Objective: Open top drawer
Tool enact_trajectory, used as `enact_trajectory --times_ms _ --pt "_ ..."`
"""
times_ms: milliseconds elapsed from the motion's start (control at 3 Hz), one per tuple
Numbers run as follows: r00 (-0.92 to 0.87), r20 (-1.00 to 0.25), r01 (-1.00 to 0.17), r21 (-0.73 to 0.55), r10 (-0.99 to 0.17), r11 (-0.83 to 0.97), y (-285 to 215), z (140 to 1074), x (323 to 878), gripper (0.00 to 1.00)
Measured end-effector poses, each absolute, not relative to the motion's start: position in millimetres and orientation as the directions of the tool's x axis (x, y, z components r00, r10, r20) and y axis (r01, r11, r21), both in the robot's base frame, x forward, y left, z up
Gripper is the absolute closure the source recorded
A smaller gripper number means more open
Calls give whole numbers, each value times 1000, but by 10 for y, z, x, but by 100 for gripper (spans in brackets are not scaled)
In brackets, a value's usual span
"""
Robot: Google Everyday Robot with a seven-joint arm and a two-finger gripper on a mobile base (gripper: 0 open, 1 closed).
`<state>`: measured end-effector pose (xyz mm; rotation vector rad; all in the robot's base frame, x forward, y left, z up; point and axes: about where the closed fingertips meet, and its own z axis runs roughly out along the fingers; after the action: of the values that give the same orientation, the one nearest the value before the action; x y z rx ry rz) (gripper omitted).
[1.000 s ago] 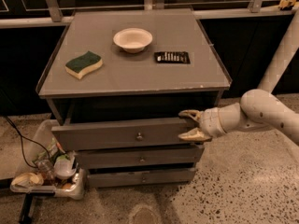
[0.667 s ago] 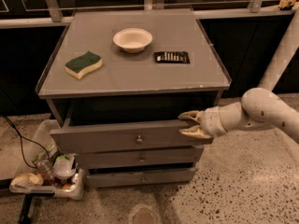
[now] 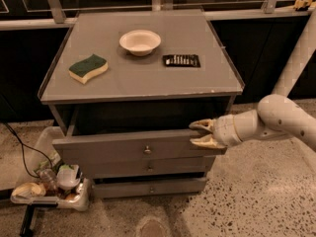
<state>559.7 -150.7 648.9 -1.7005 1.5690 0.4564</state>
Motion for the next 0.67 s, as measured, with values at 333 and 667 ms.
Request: enact_trajectory --times_ms 333,667 --pt "184 -714 -956 -289 -675 45 -1533 6456 5488 100" --pt "184 -714 -956 -289 -675 45 -1533 6497 5488 82"
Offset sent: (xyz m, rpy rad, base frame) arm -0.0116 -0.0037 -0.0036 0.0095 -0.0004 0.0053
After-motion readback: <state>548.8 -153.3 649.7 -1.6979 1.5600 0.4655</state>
